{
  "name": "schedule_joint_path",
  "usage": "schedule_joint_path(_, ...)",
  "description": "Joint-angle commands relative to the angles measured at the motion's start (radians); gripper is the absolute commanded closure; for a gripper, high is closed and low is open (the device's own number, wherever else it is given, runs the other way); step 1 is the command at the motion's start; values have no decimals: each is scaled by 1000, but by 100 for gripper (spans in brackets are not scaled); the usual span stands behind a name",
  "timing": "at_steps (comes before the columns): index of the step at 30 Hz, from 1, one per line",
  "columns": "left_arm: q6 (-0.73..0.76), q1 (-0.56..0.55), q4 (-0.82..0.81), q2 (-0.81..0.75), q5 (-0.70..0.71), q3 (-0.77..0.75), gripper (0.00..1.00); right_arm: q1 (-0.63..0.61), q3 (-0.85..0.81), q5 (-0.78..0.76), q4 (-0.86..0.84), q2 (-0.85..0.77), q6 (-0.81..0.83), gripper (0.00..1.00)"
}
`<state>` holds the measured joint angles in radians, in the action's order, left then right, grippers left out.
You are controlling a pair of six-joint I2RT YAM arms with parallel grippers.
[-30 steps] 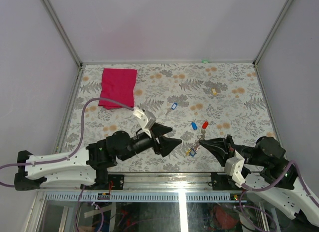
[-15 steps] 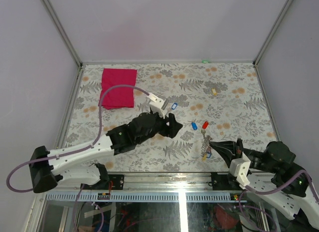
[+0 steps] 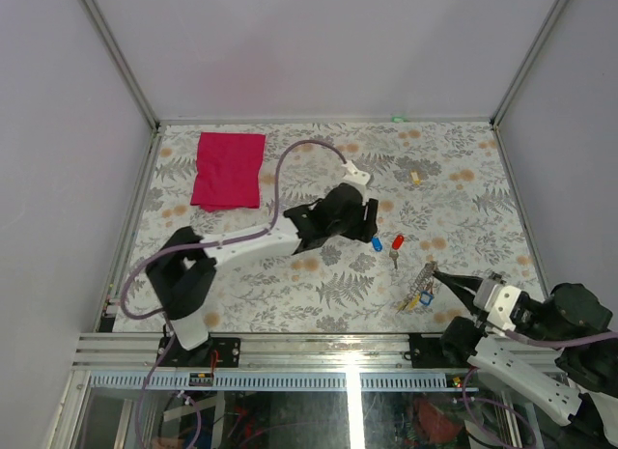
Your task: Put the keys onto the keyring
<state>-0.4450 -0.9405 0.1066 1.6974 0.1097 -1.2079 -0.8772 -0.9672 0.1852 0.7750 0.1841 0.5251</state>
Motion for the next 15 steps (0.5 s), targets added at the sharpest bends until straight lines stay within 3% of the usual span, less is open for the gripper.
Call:
schedule_joint_path(1, -6, 5, 95, 153, 16, -180, 43, -4, -61, -127, -30, 12, -160, 100)
schedule_joint_path(8, -74, -30, 250, 374, 199, -406, 43, -5, -69, -178, -68, 6, -233, 100)
schedule_joint_path(15, -106, -40, 341, 518, 258, -559, 53, -5, -53, -148, -83, 2, -255, 100)
